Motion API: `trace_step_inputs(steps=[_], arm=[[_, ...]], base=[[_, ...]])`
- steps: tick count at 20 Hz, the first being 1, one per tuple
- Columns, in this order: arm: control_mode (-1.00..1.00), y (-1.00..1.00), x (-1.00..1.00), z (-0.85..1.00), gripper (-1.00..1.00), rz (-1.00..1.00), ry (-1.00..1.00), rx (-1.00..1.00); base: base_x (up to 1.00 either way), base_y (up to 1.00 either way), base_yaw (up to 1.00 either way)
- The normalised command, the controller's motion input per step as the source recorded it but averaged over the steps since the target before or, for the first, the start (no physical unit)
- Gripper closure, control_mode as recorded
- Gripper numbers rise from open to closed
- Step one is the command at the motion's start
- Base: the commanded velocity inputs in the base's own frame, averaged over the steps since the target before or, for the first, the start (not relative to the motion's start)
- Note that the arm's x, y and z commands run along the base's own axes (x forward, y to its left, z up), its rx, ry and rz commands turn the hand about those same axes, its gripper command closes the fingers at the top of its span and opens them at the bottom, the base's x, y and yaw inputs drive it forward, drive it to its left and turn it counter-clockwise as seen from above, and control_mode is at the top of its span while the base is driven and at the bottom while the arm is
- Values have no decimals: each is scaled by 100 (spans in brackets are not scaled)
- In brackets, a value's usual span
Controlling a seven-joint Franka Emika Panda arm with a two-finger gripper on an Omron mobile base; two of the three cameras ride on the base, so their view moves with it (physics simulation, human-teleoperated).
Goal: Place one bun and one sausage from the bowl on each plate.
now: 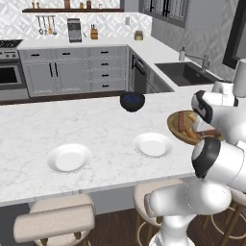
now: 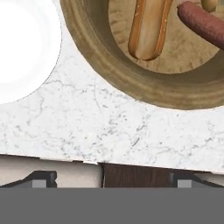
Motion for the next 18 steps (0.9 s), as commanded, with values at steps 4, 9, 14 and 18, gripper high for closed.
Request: trace_step_inputs(steps=[4, 9, 14, 18], arm=[[-100, 1, 36, -7, -100, 0, -1, 9], [-100, 0, 41, -47, -100, 1, 0, 1], [-100, -4, 33, -23, -100, 3, -1, 1], [-100, -20, 34, -6, -100, 0, 0, 3]], base=[[0, 0, 0], [0, 0, 0], [0, 0, 0], [0, 0, 0]])
